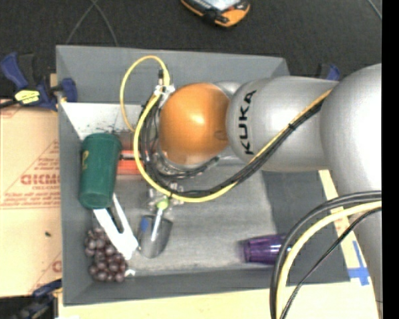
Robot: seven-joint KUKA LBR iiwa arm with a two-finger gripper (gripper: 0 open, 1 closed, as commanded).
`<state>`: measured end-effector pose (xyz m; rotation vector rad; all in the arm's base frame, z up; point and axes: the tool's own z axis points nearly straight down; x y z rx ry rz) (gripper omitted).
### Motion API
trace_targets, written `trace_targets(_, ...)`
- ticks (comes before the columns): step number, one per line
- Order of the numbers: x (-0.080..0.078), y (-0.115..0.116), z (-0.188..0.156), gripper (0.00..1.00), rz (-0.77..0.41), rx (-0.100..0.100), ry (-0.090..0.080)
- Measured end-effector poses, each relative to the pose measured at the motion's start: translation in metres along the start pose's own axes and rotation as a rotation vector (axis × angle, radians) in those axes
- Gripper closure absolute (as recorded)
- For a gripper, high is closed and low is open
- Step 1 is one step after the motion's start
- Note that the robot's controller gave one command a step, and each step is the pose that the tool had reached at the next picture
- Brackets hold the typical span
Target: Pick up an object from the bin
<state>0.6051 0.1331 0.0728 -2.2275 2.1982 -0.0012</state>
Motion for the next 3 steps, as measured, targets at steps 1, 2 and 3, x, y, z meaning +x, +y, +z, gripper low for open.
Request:
trace_targets(1,0.000,0.000,-0.017,1.00,0.003,-0.001,-0.001)
trace_targets(2,0.000,0.000,-0.031,1.00,0.007,0.003,-0.003)
trace_targets(3,0.000,0.001,-0.056,1.00,0.008,-0.002,-0.003)
